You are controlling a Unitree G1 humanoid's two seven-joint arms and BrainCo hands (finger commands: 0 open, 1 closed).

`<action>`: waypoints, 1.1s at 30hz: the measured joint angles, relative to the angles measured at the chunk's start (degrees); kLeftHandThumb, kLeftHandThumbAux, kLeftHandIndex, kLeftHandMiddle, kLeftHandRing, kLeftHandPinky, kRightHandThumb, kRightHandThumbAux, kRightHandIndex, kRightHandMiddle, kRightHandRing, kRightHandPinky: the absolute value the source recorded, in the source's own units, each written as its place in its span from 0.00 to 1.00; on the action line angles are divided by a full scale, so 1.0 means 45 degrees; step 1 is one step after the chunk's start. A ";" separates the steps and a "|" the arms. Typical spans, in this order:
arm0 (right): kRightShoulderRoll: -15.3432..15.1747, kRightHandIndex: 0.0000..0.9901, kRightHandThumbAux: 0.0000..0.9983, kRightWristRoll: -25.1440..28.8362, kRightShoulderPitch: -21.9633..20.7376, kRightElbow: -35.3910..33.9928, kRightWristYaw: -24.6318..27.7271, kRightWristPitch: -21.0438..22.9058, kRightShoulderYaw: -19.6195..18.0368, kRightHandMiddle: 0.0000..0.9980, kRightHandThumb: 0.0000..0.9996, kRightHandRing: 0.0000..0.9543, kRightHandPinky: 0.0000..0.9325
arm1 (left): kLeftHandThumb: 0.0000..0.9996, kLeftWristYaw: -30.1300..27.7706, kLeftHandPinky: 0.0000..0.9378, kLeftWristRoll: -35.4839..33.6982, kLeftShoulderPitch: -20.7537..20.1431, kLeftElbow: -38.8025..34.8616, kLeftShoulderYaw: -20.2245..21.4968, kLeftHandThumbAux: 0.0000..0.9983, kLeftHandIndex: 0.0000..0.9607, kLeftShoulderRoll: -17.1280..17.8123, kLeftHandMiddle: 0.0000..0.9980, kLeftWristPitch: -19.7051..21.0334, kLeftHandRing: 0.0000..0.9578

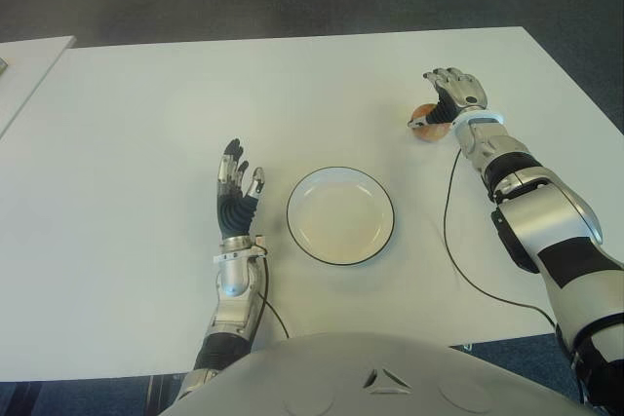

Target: Put the apples into the plate.

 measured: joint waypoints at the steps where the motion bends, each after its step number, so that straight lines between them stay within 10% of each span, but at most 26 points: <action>1: 0.0001 0.02 0.54 0.0019 0.0000 0.0001 0.0004 0.0032 -0.0001 0.06 0.29 0.03 0.02 | 0.19 -0.0030 0.01 -0.0001 -0.0005 0.0005 0.0013 0.64 0.08 0.0000 0.04 -0.0035 0.02; 33: 0.0032 0.04 0.51 0.0657 0.0777 0.0127 0.0302 0.0897 -0.0253 0.07 0.26 0.03 0.00 | 0.18 -0.0038 0.01 0.0012 -0.0028 0.0036 0.0338 0.57 0.08 0.0107 0.03 -0.1223 0.02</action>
